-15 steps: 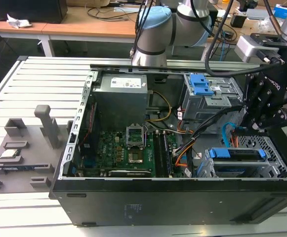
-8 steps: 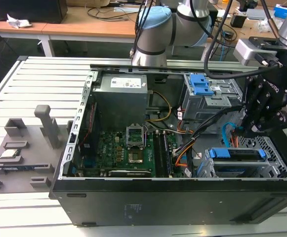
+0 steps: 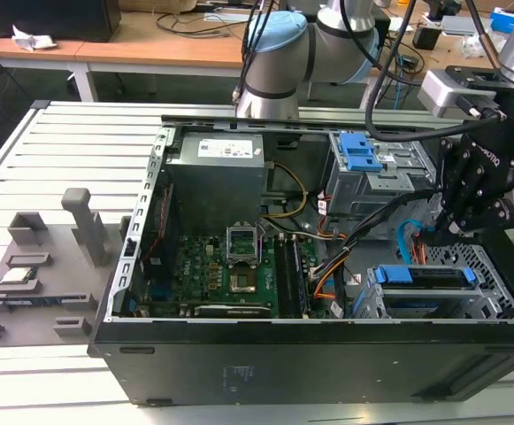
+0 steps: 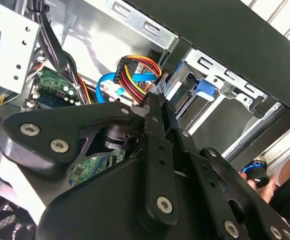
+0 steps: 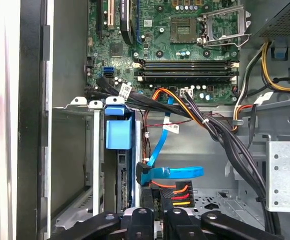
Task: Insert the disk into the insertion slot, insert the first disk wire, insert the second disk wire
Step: 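Insert the first disk wire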
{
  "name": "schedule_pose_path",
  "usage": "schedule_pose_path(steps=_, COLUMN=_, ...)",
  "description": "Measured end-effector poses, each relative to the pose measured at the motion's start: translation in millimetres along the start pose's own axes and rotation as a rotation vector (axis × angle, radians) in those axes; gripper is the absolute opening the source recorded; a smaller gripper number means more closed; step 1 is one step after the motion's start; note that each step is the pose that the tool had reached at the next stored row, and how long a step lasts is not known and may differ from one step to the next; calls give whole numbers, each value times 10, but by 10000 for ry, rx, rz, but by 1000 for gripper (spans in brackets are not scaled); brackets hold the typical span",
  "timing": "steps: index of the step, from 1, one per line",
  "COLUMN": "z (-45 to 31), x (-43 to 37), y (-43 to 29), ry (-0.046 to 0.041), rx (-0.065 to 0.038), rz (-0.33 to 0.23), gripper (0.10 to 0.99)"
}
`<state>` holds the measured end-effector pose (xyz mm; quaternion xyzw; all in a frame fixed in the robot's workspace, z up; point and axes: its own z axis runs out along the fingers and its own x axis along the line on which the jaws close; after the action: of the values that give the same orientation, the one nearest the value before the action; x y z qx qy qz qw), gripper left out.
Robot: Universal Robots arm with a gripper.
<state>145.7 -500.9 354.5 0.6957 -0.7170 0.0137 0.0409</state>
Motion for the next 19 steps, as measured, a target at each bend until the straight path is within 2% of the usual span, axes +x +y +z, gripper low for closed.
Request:
schedule_pose_path(steps=3, z=1, x=18, y=-1, ry=7, rx=0, rz=0, gripper=169)
schedule_pose_path(steps=5, z=13, x=124, y=-4, ry=5, rx=0, rz=0, gripper=169)
schedule_pose_path(steps=9, z=41, x=248, y=-10, ry=4, rx=1, rz=-1, gripper=169)
schedule_pose_path(steps=19, z=130, x=249, y=-54, ry=7, rx=0, rz=2, gripper=169)
